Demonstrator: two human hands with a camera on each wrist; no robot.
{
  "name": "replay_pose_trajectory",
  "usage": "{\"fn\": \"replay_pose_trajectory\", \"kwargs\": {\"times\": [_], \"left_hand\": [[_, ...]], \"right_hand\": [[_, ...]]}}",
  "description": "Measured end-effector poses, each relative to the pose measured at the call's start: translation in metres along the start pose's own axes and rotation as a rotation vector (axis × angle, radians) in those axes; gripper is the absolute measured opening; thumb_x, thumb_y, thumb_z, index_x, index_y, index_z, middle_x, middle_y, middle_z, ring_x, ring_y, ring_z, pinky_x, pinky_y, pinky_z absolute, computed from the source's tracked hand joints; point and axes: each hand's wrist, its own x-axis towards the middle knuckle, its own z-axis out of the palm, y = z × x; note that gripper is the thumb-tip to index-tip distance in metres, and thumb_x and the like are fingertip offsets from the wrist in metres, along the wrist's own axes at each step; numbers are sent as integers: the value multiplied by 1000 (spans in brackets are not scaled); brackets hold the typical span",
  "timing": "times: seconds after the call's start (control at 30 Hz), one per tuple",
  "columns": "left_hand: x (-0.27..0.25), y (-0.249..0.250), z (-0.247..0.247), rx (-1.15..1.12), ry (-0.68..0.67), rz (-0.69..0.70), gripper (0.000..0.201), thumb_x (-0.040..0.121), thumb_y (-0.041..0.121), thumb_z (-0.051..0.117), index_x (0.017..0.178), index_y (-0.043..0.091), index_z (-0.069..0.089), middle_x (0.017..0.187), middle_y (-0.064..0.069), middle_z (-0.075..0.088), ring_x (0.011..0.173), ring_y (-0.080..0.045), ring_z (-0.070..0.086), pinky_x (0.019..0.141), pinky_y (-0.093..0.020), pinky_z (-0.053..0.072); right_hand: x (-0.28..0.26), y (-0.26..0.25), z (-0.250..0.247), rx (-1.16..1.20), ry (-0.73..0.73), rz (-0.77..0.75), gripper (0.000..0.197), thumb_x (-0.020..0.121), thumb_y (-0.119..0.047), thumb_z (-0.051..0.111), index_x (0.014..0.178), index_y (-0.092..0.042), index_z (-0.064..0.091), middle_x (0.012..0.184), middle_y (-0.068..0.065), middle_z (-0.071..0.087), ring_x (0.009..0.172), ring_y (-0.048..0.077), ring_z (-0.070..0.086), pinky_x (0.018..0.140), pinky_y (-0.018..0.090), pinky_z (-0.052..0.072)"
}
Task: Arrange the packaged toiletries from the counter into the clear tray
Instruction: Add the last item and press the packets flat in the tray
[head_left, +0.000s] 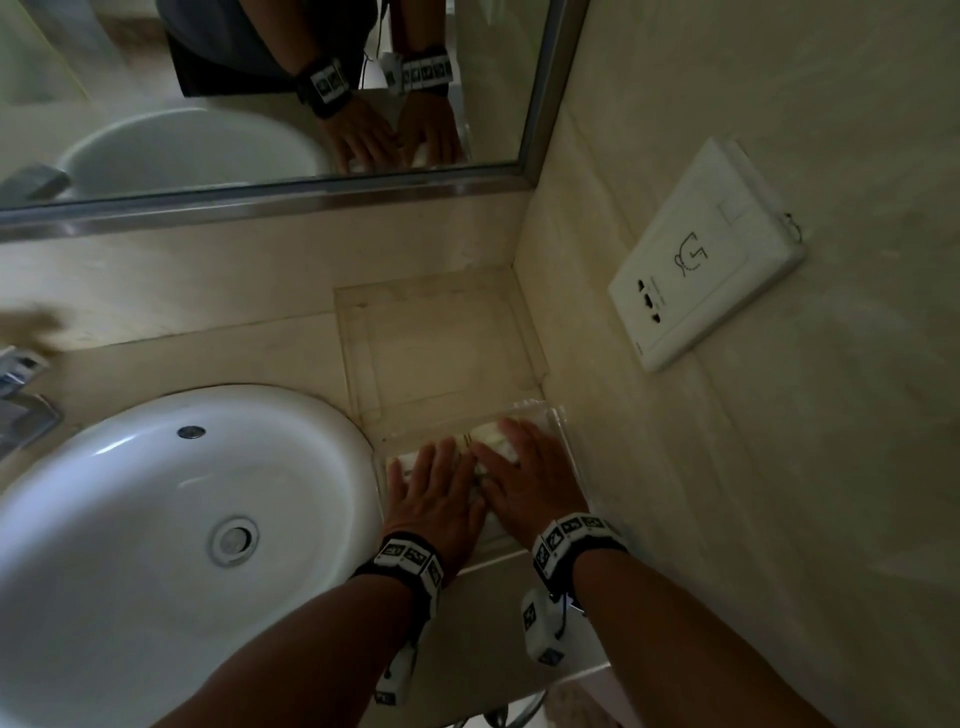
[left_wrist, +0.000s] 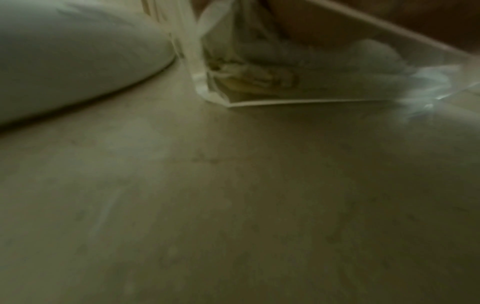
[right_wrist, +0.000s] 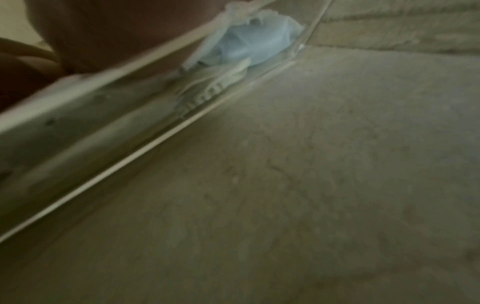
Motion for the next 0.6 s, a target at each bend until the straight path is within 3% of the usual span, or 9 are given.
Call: {"fn": "replay_pose_trajectory", "kwargs": {"times": [0.13, 0.27, 0.37, 0.47, 0.6], "left_hand": [[-1, -7, -1, 43, 23, 41, 67, 96, 59, 16, 153, 34, -8, 163, 0, -15, 149, -25, -15, 117, -54, -10], [2, -11, 1, 126, 37, 142, 76, 92, 63, 13, 155, 24, -5, 163, -1, -13, 150, -26, -13, 118, -55, -7], [4, -13, 5, 142, 24, 179, 85, 87, 72, 9, 155, 23, -8, 162, 1, -17, 149, -26, -15, 117, -56, -7], [7, -15, 7, 139, 11, 165, 87, 87, 74, 9, 154, 24, -12, 161, 2, -19, 149, -25, -16, 116, -57, -8], [8, -15, 7, 161, -1, 174, 86, 89, 73, 13, 154, 23, -12, 162, 1, -16, 149, -26, -14, 116, -58, -7]], "right_hand": [[2, -1, 7, -43, 81, 24, 63, 93, -60, 27, 152, -37, 23, 164, 1, 11, 150, 25, 8, 121, 47, 13], [3, -3, 8, -35, 3, 29, 65, 94, -56, 14, 155, -34, 8, 165, -1, 0, 151, 22, -1, 121, 47, 9], [2, -4, 6, -47, -31, 26, 59, 99, -49, 20, 154, -36, 3, 165, -4, -5, 151, 21, -7, 122, 46, 5], [2, -2, 5, -22, -30, 25, 60, 97, -52, 20, 153, -42, 5, 165, -8, -2, 151, 19, -7, 122, 45, 4], [-1, 0, 8, -15, 44, -7, 62, 92, -58, 23, 152, -44, 18, 164, -6, 11, 151, 22, 5, 120, 48, 10]]}}
